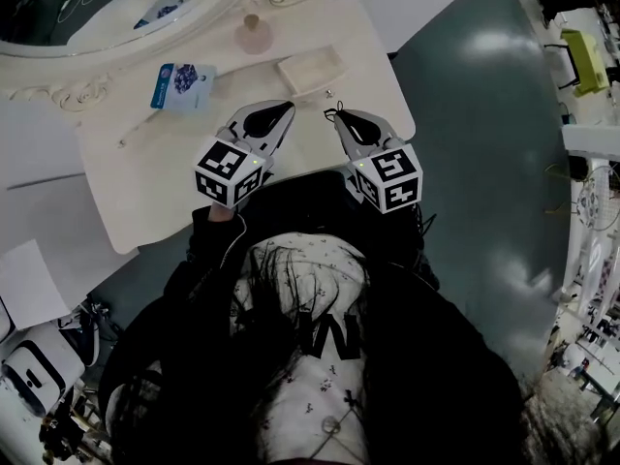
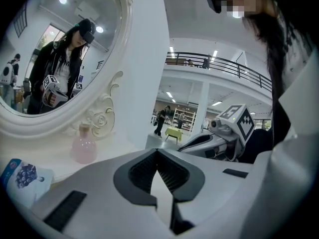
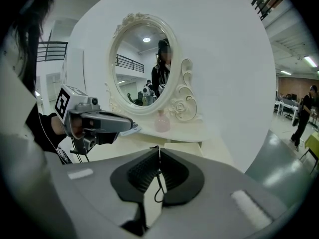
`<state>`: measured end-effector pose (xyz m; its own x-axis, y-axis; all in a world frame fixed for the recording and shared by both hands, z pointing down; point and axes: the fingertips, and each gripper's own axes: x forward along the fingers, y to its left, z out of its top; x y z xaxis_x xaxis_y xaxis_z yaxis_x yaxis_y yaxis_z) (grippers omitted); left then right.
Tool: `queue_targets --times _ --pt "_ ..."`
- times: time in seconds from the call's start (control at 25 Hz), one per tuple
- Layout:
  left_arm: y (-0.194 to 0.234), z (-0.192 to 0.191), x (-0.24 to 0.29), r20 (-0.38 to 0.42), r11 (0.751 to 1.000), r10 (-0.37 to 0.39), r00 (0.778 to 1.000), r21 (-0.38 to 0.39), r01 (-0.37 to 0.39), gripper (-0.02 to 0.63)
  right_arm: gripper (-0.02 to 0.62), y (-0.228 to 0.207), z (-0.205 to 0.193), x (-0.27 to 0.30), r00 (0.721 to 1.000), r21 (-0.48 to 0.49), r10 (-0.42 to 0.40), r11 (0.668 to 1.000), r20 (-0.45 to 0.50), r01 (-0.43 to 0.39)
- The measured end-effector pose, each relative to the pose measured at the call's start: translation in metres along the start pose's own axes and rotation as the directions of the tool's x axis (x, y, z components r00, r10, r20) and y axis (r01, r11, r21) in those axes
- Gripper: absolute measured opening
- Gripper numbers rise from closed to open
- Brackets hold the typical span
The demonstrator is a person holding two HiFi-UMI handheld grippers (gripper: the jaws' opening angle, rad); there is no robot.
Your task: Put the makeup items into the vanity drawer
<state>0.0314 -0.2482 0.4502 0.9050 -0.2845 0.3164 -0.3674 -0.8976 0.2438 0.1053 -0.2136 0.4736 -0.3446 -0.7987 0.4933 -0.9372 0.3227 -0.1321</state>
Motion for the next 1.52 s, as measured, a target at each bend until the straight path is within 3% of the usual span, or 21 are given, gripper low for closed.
queue_targets --times 0.48,0.88,1.28,1.52 --pt "0.028 0.014 0.02 0.042 0.982 0.171 0.984 -0.087 -0.167 -0.002 0.018 -0.035 0.024 0.033 0.987 -0.093 0.15 0.983 -0.06 -0.155" --pt "0.039 0.008 0.017 0.028 0.942 0.312 0.95 -0.142 -0.305 -0.002 0.018 -0.049 0.027 0.062 0.96 -0.14 0.261 0.951 -0.105 -0.274" --pt "0.042 0.001 0.0 0.014 0.902 0.403 0.915 -0.175 -0.395 -0.002 0.018 -0.058 0.025 0.097 0.94 -0.229 0.294 0.916 -0.175 -0.329" --pt "0.043 -0.006 -0.013 0.006 0.883 0.439 0.898 -0.189 -0.43 -0.002 0.018 -0.066 0.013 0.122 0.932 -0.291 0.272 0.896 -0.238 -0.336"
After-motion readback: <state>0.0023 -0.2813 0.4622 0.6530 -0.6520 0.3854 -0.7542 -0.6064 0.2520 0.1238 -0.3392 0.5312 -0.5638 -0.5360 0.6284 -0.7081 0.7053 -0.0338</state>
